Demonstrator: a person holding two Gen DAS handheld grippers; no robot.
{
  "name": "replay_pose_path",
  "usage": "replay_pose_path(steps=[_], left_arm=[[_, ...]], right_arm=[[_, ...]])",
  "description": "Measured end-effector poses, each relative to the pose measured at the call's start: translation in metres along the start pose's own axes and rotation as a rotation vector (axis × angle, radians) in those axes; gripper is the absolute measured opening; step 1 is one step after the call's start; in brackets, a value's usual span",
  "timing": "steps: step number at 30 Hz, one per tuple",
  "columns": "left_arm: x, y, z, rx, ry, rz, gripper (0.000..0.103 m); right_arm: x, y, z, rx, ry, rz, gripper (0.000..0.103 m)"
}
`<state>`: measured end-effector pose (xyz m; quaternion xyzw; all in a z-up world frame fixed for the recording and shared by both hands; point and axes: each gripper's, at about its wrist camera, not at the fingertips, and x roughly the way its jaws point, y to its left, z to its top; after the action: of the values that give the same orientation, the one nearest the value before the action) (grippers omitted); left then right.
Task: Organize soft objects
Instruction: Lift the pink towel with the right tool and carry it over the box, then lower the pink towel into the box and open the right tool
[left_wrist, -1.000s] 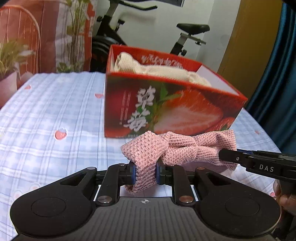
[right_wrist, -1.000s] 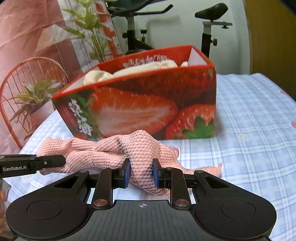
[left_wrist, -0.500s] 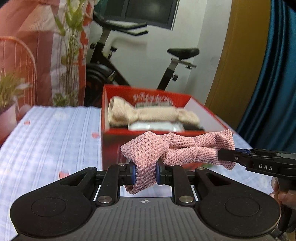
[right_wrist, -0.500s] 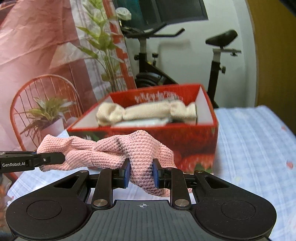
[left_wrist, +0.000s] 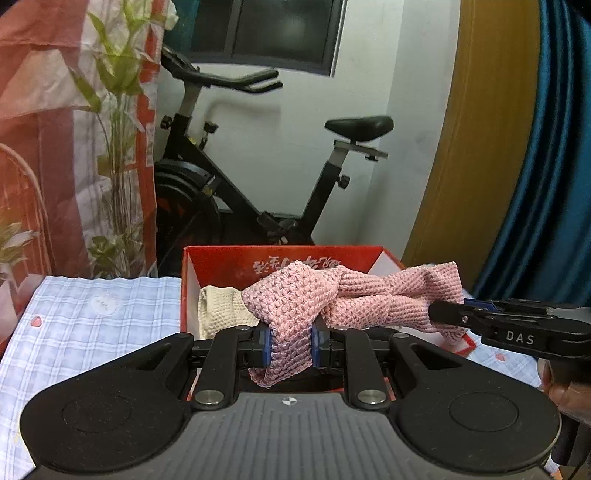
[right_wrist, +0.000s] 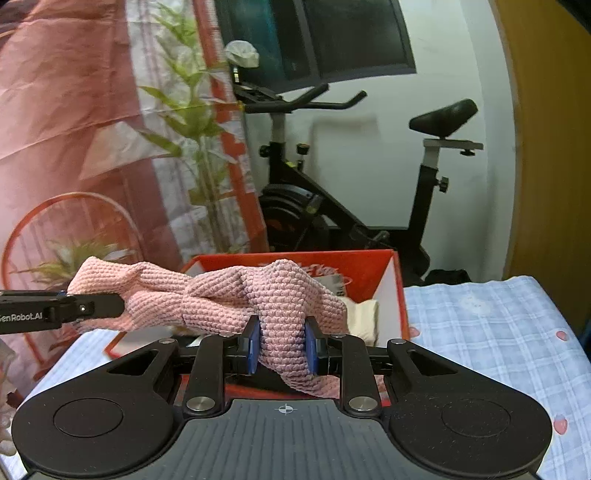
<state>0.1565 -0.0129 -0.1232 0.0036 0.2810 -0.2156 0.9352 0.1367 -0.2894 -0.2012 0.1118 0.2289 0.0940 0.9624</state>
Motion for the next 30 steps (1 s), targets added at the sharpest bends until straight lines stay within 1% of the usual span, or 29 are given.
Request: replay_pose_path(steps=[4,7,10,14,16,18,19,20,22,23,25,26,27,29,30], left_arm=[[0.029,0.005,-0.001,-0.002,0.098,-0.009,0.021],[0.042,0.011,-0.007,-0.007,0.153,-0.023,0.021],[0.048,0.016,-0.012,-0.010,0.183,-0.028,0.021],[0.054,0.018,-0.018,-0.008,0.204,-0.028,0.022],[0.056,0.019,-0.018,-0.003,0.213,-0.024,0.025],[0.055,0.019,-0.018,0.005,0.214,-0.013,0.039],[0.054,0.018,-0.016,0.011,0.209,-0.006,0.056],[0.051,0.018,-0.014,0.014,0.195,0.002,0.069],[0.046,0.019,-0.011,0.009,0.169,0.008,0.076],[0.044,0.020,-0.010,0.005,0.163,0.010,0.078],[0.040,0.019,-0.007,0.001,0.153,0.023,0.087],[0.037,0.018,-0.006,0.001,0.142,0.032,0.094],[0.035,0.017,-0.005,0.003,0.129,0.037,0.096],[0.029,0.015,-0.004,0.006,0.107,0.049,0.100],[0.026,0.015,-0.004,0.007,0.100,0.055,0.101]], right_arm=[[0.027,-0.009,-0.001,0.017,0.062,-0.016,0.022],[0.040,-0.012,-0.007,0.021,0.109,-0.019,0.022],[0.046,-0.013,-0.014,0.015,0.133,-0.020,0.023],[0.053,-0.012,-0.020,0.011,0.158,-0.033,0.023],[0.055,-0.012,-0.021,0.009,0.170,-0.038,0.025],[0.056,-0.011,-0.022,0.012,0.174,-0.045,0.030],[0.055,-0.011,-0.022,0.010,0.172,-0.050,0.033],[0.054,-0.010,-0.022,0.005,0.166,-0.057,0.036],[0.051,-0.009,-0.021,-0.005,0.153,-0.061,0.038],[0.049,-0.008,-0.020,-0.008,0.148,-0.065,0.040],[0.047,-0.008,-0.018,-0.011,0.138,-0.075,0.053],[0.044,-0.006,-0.018,-0.013,0.130,-0.083,0.057],[0.042,-0.005,-0.017,-0.017,0.125,-0.088,0.060],[0.038,-0.003,-0.015,-0.029,0.116,-0.103,0.074],[0.035,-0.002,-0.013,-0.035,0.108,-0.110,0.078]])
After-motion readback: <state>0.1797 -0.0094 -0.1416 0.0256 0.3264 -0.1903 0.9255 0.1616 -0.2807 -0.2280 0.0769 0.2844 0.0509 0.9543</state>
